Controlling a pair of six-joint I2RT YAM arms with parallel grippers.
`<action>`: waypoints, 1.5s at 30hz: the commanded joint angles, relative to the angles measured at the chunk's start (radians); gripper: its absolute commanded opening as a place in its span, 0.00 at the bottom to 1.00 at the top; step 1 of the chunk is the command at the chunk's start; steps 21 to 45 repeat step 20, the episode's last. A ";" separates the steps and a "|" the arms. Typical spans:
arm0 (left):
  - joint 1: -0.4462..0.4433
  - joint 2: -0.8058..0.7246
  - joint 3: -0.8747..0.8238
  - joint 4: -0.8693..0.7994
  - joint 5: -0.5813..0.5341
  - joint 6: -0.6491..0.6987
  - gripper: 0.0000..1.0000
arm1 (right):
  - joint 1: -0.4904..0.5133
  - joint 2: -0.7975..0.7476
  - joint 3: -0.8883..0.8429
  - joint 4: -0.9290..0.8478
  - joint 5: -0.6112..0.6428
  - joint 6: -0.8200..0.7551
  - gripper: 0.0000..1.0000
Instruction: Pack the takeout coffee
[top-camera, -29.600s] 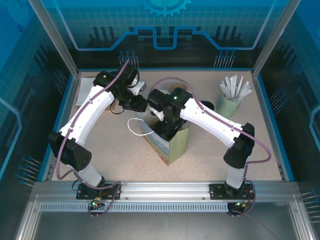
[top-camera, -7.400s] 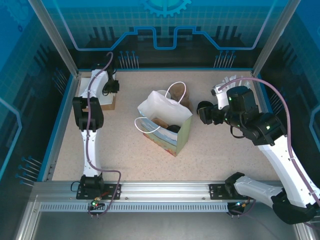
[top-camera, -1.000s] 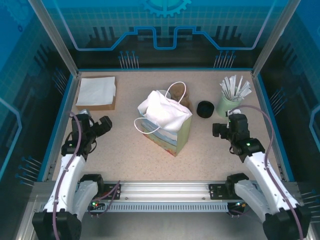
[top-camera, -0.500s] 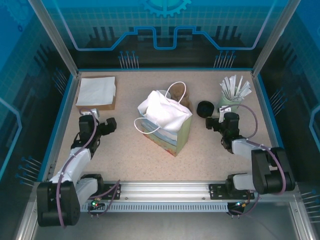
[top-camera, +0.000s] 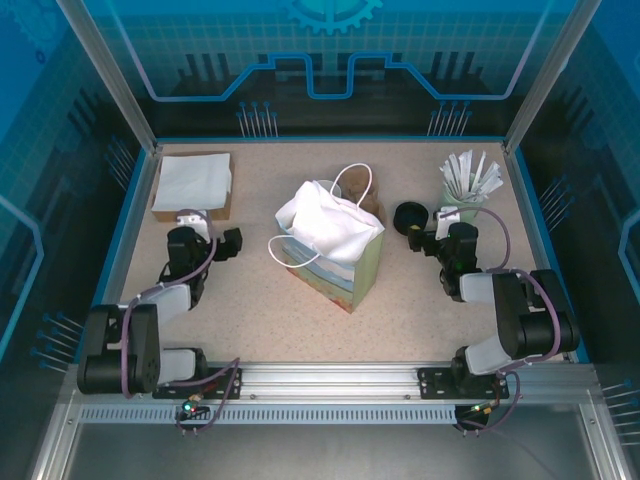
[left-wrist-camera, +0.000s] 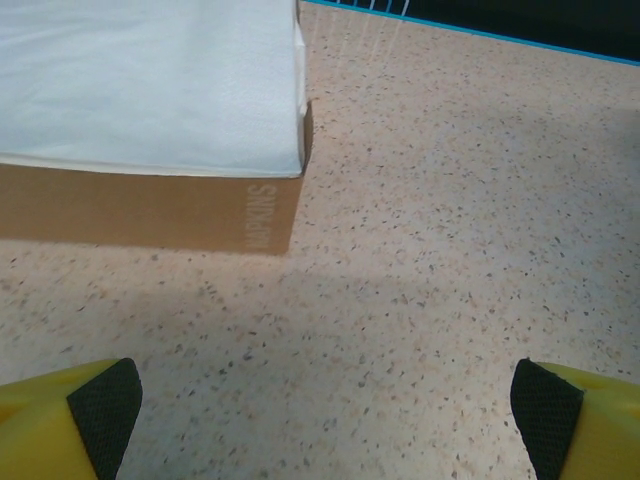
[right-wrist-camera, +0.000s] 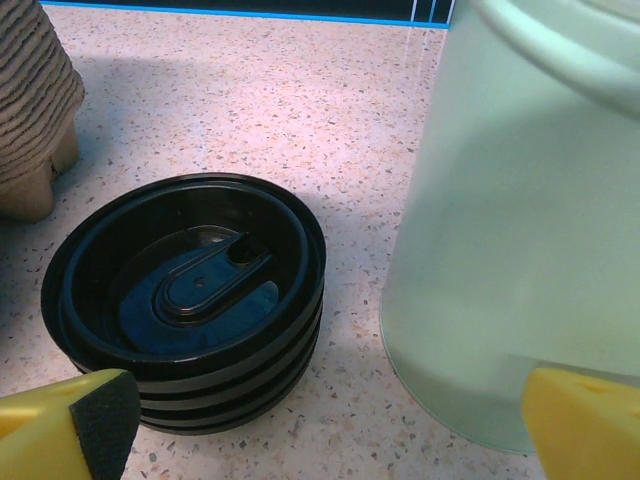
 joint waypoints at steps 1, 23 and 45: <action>-0.013 0.080 -0.018 0.241 0.055 0.030 0.99 | 0.012 0.005 0.023 0.038 0.014 -0.022 1.00; -0.066 0.191 0.050 0.201 -0.040 0.058 0.99 | 0.011 0.005 0.024 0.035 0.009 -0.022 1.00; -0.066 0.191 0.050 0.201 -0.040 0.058 0.99 | 0.011 0.005 0.024 0.035 0.009 -0.022 1.00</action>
